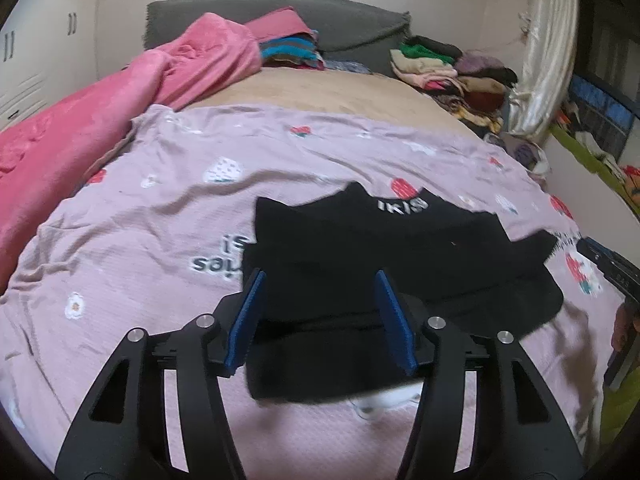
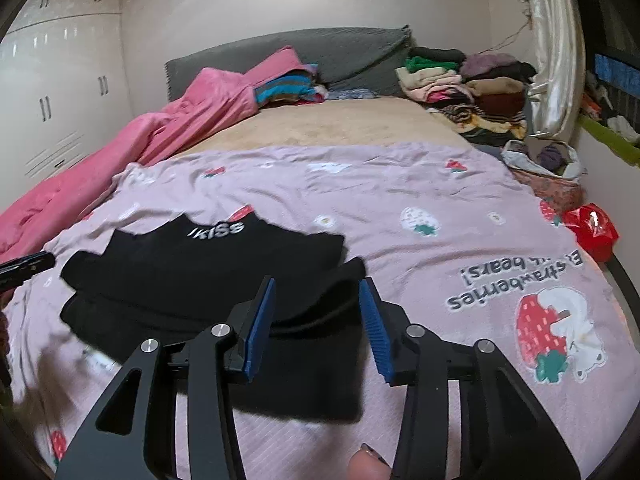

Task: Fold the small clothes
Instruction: 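Lay the hem near the collar and open both grippers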

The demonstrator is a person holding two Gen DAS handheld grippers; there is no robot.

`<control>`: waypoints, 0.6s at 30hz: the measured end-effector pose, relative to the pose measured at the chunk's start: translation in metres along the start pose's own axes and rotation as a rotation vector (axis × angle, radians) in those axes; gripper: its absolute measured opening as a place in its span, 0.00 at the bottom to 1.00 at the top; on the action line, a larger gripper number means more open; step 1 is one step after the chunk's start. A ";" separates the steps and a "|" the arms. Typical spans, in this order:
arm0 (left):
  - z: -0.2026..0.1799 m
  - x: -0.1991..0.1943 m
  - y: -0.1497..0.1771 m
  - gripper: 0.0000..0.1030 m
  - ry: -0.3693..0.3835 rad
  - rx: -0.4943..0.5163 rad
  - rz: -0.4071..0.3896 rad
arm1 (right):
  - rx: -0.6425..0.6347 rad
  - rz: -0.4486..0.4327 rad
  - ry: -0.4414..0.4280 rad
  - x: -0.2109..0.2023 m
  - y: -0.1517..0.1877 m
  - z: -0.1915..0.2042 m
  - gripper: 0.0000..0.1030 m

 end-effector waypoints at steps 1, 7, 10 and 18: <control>-0.003 0.001 0.001 0.48 0.003 0.007 0.002 | -0.010 0.006 -0.003 -0.001 0.002 0.004 0.35; -0.015 0.009 0.010 0.52 0.009 0.035 0.039 | -0.080 0.043 -0.032 0.001 0.014 0.024 0.27; -0.018 0.017 0.017 0.50 0.025 0.041 0.077 | -0.107 0.076 -0.045 0.008 0.021 0.033 0.26; -0.023 0.045 0.041 0.14 0.007 0.051 0.162 | -0.145 0.188 -0.017 0.043 0.037 0.042 0.24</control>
Point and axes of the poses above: each gripper's, at about its wrist camera, not at the fingertips, and x roughly the way its jaws point, z to its left, y to its underside, the point moved 1 cm from there along x, roughly the way its jaws point, and after that the axes turned 6 degrees about z, right-handed, at the moved point
